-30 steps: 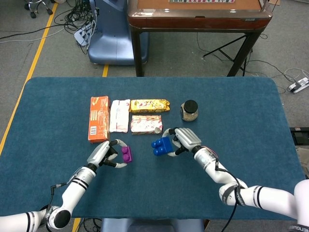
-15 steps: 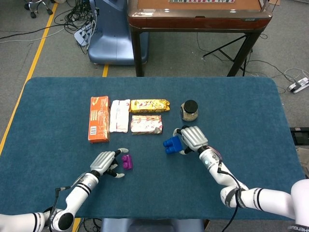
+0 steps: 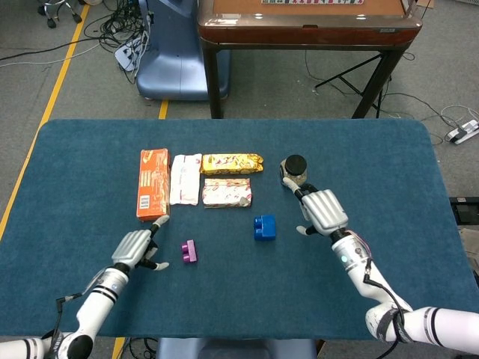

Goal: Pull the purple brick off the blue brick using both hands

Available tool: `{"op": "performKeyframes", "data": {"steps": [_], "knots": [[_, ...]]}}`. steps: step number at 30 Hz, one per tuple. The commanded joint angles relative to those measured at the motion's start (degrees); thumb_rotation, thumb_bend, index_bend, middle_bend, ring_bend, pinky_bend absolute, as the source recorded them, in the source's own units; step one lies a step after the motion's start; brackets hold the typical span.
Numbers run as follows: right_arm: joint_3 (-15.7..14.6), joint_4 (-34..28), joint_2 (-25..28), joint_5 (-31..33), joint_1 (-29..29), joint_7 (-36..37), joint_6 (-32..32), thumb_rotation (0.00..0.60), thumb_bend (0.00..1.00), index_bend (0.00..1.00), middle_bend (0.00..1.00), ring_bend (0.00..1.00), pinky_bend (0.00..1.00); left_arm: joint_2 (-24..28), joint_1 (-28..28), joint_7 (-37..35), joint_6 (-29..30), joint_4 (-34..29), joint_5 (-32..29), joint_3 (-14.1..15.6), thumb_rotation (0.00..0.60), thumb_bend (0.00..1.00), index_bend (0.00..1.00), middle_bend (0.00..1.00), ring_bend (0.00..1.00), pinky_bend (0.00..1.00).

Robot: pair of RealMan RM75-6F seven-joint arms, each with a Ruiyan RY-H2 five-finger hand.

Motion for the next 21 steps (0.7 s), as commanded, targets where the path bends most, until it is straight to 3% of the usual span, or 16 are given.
{"op": "performKeyframes", "data": {"steps": [1, 6, 9, 11, 13, 17, 21], "knots": [[-0.75, -4.02, 4.7, -3.28, -3.76, -0.07, 4.76, 0.6, 0.0, 0.0, 0.61, 0.7, 0.79, 3.55, 2.7, -1.67, 3.41, -2.34, 1.79, 0.15, 0.6, 0.05, 0.0, 0.85, 0.81, 0.99], [-1.54, -6.49, 9.19, -6.77, -7.75, 0.86, 9.62, 0.6, 0.0, 0.06, 0.49, 0.54, 0.68, 7.27, 6.11, -2.27, 8.98, -3.55, 5.17, 0.59, 0.6, 0.05, 0.04, 0.65, 0.67, 0.91], [-2.39, -5.76, 11.07, -10.53, -10.47, 4.33, 12.22, 0.6, 0.0, 0.09, 0.44, 0.47, 0.62, 9.04, 8.35, -1.64, 12.94, -3.84, 7.22, 0.95, 0.6, 0.05, 0.05, 0.46, 0.6, 0.84], [-3.21, -4.93, 12.16, -12.49, -11.87, 6.47, 12.96, 0.6, 0.0, 0.1, 0.38, 0.4, 0.54, 10.48, 9.28, -0.68, 14.16, -4.18, 7.62, 1.25, 0.6, 0.05, 0.06, 0.33, 0.48, 0.7], [-4.15, -3.85, 13.23, -14.48, -13.48, 8.45, 13.9, 0.6, 0.0, 0.1, 0.34, 0.35, 0.48, 12.11, 10.32, 0.88, 15.72, -4.73, 7.49, 1.33, 0.6, 0.06, 0.07, 0.26, 0.4, 0.62], [-5.53, -2.1, 14.61, -16.99, -16.59, 10.96, 16.1, 0.6, 0.0, 0.1, 0.31, 0.31, 0.41, 15.27, 12.28, 3.82, 18.7, -5.74, 7.1, 1.37, 0.6, 0.12, 0.11, 0.23, 0.3, 0.51], [-6.76, -1.84, 16.22, -18.29, -19.8, 14.62, 17.83, 0.6, 0.0, 0.11, 0.31, 0.31, 0.39, 19.0, 14.68, 3.47, 20.64, -7.38, 6.7, 1.53, 0.6, 0.13, 0.13, 0.22, 0.28, 0.48]]}}
